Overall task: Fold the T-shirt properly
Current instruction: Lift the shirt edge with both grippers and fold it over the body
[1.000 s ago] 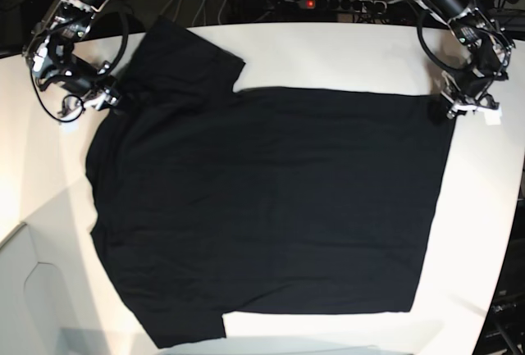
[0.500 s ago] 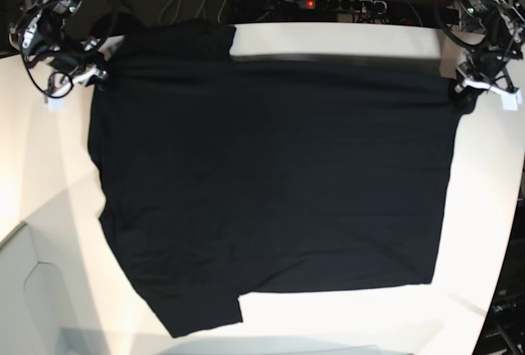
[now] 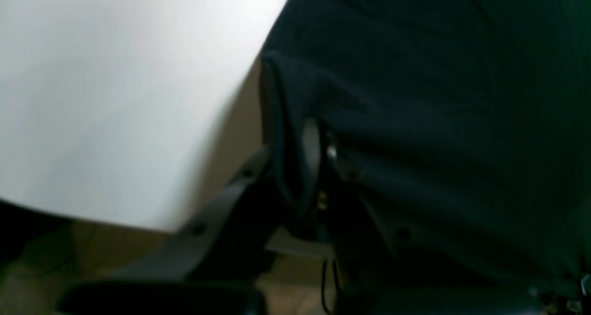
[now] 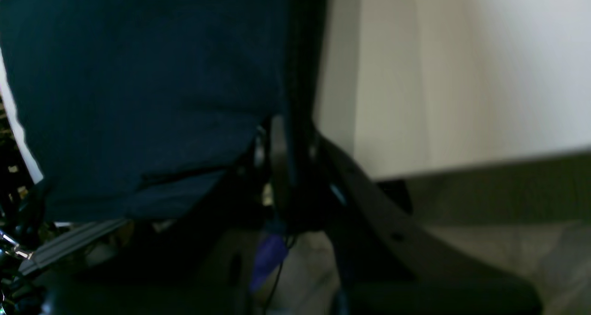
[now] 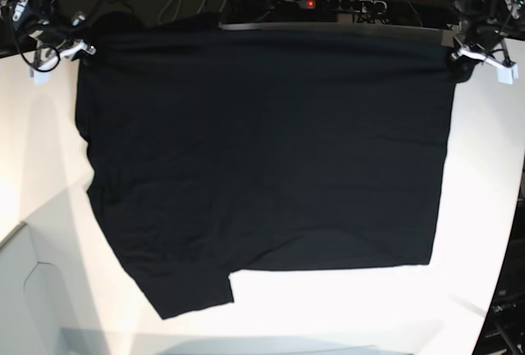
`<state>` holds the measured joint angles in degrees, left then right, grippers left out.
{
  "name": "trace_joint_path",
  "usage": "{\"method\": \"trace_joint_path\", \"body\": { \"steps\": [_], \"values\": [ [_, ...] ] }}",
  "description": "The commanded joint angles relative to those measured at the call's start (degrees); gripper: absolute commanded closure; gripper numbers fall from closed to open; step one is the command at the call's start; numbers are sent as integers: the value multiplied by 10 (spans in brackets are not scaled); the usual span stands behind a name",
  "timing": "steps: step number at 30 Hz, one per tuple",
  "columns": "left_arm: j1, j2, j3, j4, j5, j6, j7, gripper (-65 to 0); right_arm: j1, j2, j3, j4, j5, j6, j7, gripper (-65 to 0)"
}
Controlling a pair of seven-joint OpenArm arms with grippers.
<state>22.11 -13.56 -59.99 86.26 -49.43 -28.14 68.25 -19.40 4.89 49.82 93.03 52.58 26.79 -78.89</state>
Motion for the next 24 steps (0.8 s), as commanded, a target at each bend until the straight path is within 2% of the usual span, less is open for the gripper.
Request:
{"method": "trace_joint_path", "body": {
  "steps": [1,7,12,15,19,24],
  "values": [
    [8,-5,-6,10,-4,1,-17,-1,-6,11,6,11,3,3,10,0],
    [43,29,-7,82,-4,0,-17,-1,-32,11,7,13,4,3,10,0],
    [51,61,-26,174,-4,0,-17,-1,-45,7,24,80,4,3,10,0],
    [47,64,-23,201,-3,0,-17,-1,-39,2,25,118,4,3,12,0],
    [16,63,-21,197,9,1,-13,-1,4,1,21,113,0,3,10,0],
    [-34,60,-21,153,64,1,-12,-1,51,10,-18,73,0,0,12,0]
  ]
}}
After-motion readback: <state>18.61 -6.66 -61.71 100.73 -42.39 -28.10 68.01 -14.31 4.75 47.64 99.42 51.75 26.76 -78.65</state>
